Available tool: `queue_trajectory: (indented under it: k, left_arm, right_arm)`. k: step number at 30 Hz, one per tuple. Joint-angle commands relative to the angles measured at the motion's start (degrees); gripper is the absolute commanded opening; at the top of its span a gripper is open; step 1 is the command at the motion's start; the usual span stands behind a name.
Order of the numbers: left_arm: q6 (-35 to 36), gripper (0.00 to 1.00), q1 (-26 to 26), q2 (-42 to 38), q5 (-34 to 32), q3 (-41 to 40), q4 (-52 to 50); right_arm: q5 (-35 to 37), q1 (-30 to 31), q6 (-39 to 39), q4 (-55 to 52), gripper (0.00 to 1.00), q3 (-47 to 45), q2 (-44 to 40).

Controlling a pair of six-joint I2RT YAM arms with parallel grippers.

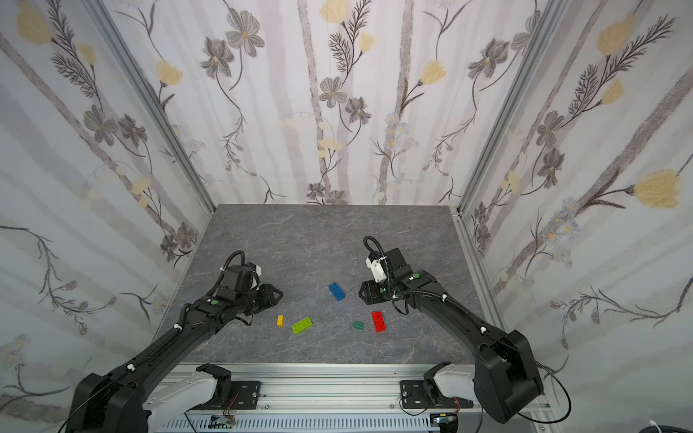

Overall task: Assemble the number 5 with lego
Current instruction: Pick up the lego brick from the center of the board.

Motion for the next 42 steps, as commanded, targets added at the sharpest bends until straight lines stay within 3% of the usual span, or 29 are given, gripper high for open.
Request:
queue_trajectory:
  k: [1,18,31,42]
  left_arm:
    - [-3.7,0.45,-3.3,-1.2,-1.2,-1.5,-1.2]
    - [-8.1,0.43,-11.2,-4.7,0.2,-6.4,-4.1]
    - [-9.7,0.42,-12.8,-4.5,0.7,-9.7,-1.0]
    - [-10.2,0.41,-13.1,-1.1,0.3,-9.8,1.8]
  right_arm:
    - [3.9,3.1,-0.4,-3.8,0.59,0.0,1.2]
    - [12.8,15.7,-5.8,-10.0,0.54,4.3,14.8]
    - [13.1,18.0,-7.3,-11.2,0.47,6.1,21.3]
    - [14.1,18.6,-7.2,-11.5,0.31,6.5,22.2]
